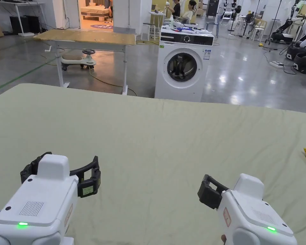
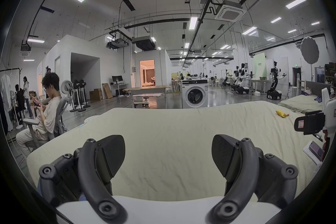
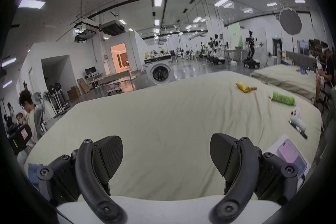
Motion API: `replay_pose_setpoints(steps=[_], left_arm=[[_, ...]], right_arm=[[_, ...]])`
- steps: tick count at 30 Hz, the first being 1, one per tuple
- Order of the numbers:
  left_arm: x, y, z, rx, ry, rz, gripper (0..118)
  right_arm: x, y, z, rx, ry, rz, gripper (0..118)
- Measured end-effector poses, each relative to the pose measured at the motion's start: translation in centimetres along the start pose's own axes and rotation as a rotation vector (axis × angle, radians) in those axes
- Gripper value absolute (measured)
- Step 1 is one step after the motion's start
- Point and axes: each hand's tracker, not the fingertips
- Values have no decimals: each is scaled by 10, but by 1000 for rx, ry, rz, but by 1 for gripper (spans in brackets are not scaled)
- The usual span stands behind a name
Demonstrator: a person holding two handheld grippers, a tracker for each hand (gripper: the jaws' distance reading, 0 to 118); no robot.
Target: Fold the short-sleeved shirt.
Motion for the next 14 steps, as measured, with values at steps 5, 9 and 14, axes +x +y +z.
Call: replay_pose_setpoints(steps=[5, 9, 14], left_arm=[[-3, -1, -3, -13, 8, 17, 98], [-4, -1, -3, -13, 10, 14, 98], [-6, -1, -2, -18, 15, 6, 98]], right_arm=[[-4, 1, -6, -28, -35, 35, 101], [-3, 0, -11, -61, -38, 48, 100], [-4, -3, -14, -61, -76, 73, 101]])
